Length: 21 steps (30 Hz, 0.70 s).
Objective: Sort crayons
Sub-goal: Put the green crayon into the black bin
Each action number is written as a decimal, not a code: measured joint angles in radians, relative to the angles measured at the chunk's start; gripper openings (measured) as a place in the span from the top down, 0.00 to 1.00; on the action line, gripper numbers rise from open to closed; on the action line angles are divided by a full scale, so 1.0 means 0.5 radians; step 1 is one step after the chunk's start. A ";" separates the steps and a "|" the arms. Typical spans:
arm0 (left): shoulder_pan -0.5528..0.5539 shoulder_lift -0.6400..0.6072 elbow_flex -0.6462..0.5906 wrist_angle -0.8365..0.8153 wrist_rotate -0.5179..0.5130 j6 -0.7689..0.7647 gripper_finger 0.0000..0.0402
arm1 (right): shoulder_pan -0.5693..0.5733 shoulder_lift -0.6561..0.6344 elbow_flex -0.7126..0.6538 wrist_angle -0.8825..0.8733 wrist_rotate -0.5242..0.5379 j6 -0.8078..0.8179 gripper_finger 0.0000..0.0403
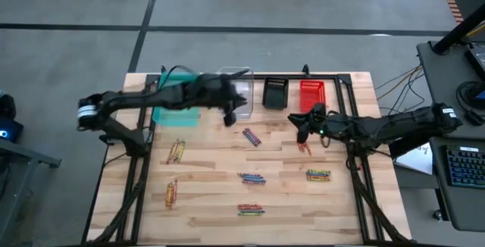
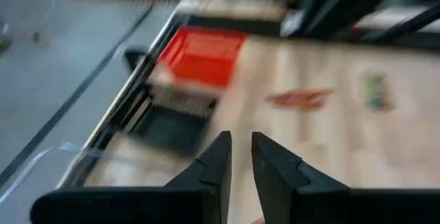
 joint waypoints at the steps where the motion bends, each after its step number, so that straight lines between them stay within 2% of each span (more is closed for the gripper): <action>1: -0.044 -0.075 -0.082 0.082 -0.001 -0.031 0.90 | 0.000 0.031 0.024 -0.040 -0.048 0.037 0.83; 9: -0.284 -0.560 -0.615 0.638 -0.008 -0.185 0.90 | 0.002 0.348 0.357 -0.543 -0.664 0.256 0.83; 14: -0.313 -0.736 -0.844 0.897 -0.010 -0.253 0.90 | 0.004 0.597 0.621 -1.127 -1.099 0.341 0.83; 17: -0.313 -0.791 -0.911 0.909 -0.010 -0.261 0.90 | 0.037 0.752 0.770 -1.557 -1.227 0.340 0.83; 21: -0.313 -0.819 -0.941 0.923 -0.011 -0.261 0.90 | 0.108 0.949 0.936 -2.164 -1.291 0.329 0.83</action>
